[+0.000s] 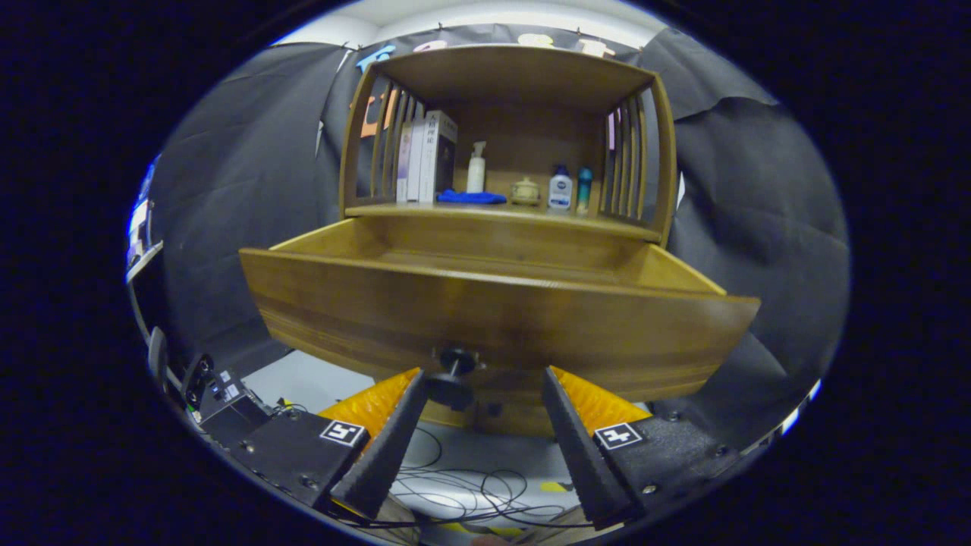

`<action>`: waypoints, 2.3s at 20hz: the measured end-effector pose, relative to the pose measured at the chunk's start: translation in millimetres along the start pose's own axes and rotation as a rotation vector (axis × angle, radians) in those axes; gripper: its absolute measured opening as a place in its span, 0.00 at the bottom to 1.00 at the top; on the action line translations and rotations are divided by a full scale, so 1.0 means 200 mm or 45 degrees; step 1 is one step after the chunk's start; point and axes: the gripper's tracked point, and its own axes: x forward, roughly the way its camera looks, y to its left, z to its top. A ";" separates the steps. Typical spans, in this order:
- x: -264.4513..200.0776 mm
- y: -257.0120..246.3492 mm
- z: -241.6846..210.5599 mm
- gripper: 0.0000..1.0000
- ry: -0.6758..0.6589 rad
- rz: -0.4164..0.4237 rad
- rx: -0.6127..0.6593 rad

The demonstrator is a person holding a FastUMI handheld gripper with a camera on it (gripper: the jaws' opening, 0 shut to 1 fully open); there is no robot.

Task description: Pull open the drawer, take out the items inside it, and place them on the countertop above the cabinet.

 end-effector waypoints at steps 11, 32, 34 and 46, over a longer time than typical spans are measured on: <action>-0.06 0.12 0.56 0.96 -0.078 0.166 0.021; 0.65 0.13 0.26 0.93 0.998 0.161 0.267; 0.67 0.13 0.24 0.93 1.070 0.138 0.317; 0.77 0.13 0.07 0.81 1.329 -0.006 0.343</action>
